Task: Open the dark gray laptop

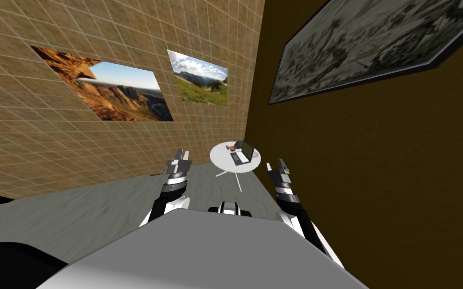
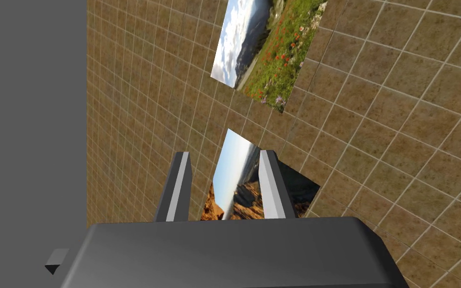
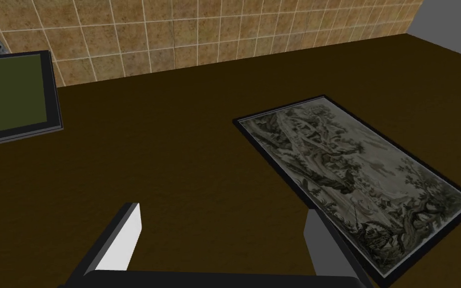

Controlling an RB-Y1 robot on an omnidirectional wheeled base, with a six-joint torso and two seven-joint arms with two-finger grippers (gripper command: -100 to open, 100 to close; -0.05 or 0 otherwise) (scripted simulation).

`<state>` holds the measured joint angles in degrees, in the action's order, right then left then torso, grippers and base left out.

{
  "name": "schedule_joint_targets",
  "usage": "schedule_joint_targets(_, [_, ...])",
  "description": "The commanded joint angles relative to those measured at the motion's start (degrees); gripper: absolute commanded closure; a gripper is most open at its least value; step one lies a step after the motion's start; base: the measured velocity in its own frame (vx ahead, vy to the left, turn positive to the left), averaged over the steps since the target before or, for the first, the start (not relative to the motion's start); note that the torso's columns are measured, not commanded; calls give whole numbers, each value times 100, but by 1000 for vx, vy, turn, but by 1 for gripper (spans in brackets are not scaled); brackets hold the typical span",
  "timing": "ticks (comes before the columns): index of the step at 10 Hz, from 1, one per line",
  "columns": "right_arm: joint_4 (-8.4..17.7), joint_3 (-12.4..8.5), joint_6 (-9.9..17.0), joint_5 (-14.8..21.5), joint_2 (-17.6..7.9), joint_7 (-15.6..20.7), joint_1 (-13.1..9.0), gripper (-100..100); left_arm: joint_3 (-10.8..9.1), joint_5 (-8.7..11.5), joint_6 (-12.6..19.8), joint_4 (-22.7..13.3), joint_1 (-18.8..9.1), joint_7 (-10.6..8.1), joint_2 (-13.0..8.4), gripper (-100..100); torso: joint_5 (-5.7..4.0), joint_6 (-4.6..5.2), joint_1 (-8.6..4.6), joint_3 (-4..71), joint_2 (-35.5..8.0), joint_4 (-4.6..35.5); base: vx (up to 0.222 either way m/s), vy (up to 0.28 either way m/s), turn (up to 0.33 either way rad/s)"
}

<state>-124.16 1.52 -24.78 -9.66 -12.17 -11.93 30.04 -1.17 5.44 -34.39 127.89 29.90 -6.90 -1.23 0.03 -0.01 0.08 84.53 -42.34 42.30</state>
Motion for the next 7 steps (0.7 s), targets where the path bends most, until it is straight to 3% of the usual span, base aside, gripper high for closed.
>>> schedule_joint_targets(1, [81, -51, 53, -353, -74, -282, -26, -100, 0, 0, 0, 0, 0, 0, 0, 0, -2, 0, -8, 2, 3, -1, 33, -80, 105])
schedule_joint_targets(7, [293, -211, 232, -1323, -202, -1069, -114, -100, -1, 0, 0, 0, 1, 0, 0, 0, -1, 4, -1, 1, 1, 0, 32, -80, 213])
